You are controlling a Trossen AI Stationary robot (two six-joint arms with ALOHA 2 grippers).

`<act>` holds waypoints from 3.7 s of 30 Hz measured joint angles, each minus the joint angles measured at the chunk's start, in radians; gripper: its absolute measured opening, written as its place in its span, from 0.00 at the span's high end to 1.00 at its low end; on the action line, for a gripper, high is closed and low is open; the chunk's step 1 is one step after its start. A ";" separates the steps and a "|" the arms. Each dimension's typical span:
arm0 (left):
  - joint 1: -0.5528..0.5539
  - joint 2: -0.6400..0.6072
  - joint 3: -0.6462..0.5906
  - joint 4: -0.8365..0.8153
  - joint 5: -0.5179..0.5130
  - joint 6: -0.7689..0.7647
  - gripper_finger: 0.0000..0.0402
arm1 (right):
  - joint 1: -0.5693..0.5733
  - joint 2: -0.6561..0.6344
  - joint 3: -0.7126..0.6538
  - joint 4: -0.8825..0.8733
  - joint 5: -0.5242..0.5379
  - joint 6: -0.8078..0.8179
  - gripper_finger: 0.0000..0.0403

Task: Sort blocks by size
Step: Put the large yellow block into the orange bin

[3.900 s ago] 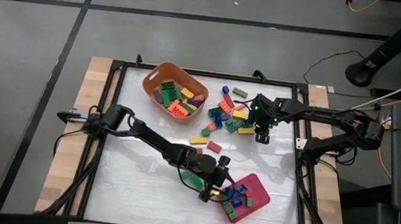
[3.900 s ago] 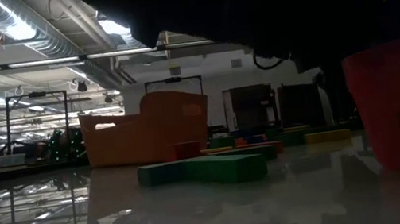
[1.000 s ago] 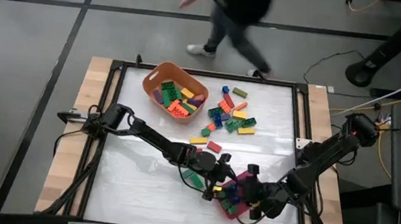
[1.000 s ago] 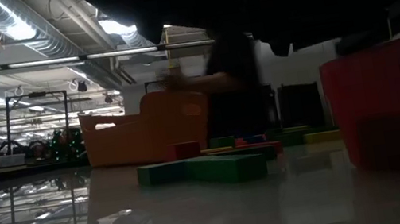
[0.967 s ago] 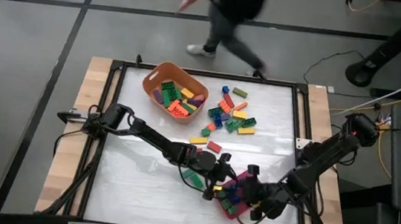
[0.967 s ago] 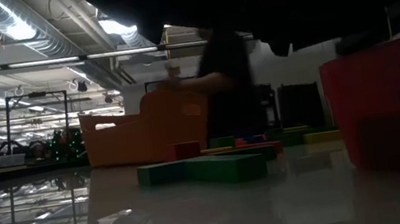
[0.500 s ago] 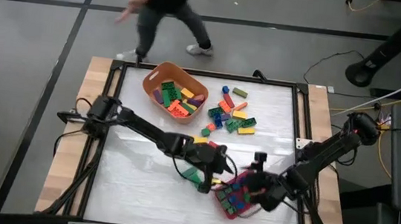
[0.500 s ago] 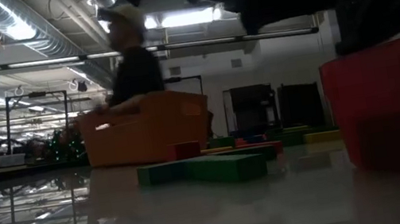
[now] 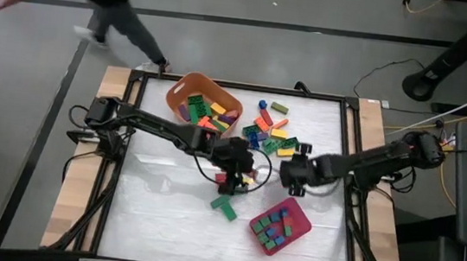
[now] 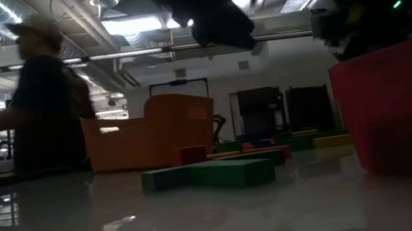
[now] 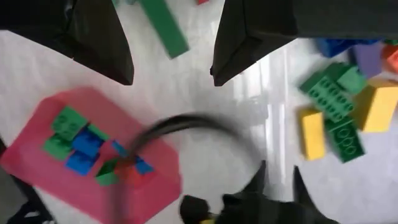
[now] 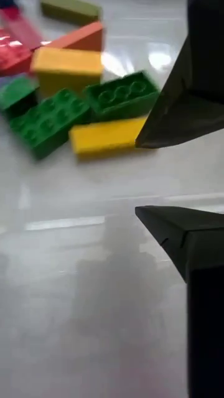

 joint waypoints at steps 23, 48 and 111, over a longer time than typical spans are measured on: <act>0.141 -0.180 -0.167 -0.108 0.016 0.055 0.49 | -0.457 0.001 -0.031 0.118 -0.372 -0.332 0.60; 0.100 -0.596 -0.496 -0.002 0.012 -0.078 0.49 | -0.474 -0.003 -0.151 0.322 -0.365 -0.354 0.60; 0.106 -0.694 -0.529 0.062 -0.033 -0.091 0.49 | -0.471 0.121 0.084 0.279 -0.654 -0.350 0.70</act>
